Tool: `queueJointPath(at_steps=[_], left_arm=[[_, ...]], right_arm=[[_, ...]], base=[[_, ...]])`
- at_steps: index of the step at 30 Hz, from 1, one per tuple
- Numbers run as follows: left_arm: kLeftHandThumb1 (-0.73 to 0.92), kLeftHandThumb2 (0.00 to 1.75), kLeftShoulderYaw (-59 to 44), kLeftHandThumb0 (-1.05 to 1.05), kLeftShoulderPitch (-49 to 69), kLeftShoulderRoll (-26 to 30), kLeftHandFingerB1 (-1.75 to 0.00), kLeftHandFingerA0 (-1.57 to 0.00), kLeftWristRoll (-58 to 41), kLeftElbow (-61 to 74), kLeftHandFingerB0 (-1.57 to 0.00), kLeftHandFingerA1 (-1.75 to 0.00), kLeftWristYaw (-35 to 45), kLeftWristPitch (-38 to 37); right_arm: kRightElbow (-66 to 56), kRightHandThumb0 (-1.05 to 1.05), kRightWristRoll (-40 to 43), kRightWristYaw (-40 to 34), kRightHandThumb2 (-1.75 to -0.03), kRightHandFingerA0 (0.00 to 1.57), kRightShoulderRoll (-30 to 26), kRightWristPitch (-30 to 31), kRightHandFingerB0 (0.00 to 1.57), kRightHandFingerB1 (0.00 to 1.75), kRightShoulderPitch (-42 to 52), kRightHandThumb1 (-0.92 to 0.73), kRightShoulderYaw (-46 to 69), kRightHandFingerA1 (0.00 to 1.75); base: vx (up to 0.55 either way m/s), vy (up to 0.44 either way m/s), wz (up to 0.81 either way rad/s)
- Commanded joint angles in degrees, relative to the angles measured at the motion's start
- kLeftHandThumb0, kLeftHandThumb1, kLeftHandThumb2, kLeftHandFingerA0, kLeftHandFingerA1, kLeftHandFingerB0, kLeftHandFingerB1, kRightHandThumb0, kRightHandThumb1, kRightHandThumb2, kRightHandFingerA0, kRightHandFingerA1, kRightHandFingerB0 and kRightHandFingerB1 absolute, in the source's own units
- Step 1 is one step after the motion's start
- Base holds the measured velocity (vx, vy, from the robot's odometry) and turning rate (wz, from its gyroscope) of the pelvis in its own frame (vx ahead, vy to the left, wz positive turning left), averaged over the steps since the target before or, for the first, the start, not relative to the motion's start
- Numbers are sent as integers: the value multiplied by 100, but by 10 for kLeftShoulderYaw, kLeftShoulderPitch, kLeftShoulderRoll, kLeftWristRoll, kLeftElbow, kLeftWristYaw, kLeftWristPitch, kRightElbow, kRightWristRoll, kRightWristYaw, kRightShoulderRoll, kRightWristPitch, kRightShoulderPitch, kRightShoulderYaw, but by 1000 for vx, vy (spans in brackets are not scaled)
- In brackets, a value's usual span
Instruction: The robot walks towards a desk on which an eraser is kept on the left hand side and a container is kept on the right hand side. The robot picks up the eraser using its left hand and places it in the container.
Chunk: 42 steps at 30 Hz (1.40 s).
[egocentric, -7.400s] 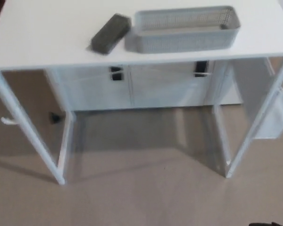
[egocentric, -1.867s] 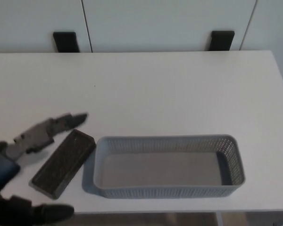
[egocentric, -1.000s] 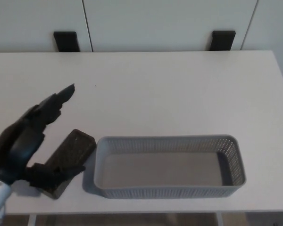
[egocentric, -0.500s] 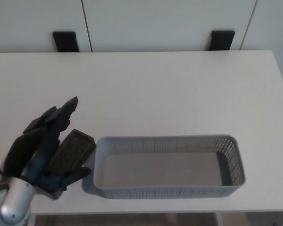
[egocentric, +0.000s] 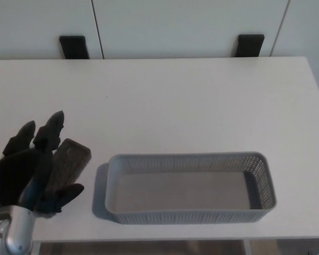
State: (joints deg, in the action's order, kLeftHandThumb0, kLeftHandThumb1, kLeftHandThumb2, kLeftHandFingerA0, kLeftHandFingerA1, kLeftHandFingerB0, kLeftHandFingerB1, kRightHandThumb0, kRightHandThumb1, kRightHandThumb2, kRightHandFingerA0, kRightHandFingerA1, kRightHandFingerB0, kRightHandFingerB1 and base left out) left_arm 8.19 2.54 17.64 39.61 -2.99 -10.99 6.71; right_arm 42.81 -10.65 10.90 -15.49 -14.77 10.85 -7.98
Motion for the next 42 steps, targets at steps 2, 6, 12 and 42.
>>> queueJointPath(at_steps=[2, 6, 12, 42], left_arm=[[36, 72, 5, -56, 13, 6, -20, 0, 26, -6, -8, -20, -9, 33], [37, 74, 12, -59, 8, 9, -25, -3, 18, -3, -6, -29, 24, 44], [41, 73, 20, -64, -5, 11, -30, -8, 14, -22, -5, -42, 43, 64], [73, 69, 3, -16, -44, 37, -61, -81, -87, -135, -86, -136, 71, -16]], right_arm=[[-5, -42, -9, 4, -56, 61, -13, 14, 39, 41, 0, -58, -6, 51], [-16, -40, -10, 10, -56, 60, -15, 33, 40, 41, -1, -58, -11, 51], [-29, -42, -13, 21, -56, 60, -21, 51, 41, 41, -2, -58, -17, 50], [-41, -43, -6, 20, -57, 61, -26, 63, 44, 43, -21, -58, -5, 52]], base=[[0, 0, 0], [0, 0, 0], [0, 0, 0], [0, 0, 0]])
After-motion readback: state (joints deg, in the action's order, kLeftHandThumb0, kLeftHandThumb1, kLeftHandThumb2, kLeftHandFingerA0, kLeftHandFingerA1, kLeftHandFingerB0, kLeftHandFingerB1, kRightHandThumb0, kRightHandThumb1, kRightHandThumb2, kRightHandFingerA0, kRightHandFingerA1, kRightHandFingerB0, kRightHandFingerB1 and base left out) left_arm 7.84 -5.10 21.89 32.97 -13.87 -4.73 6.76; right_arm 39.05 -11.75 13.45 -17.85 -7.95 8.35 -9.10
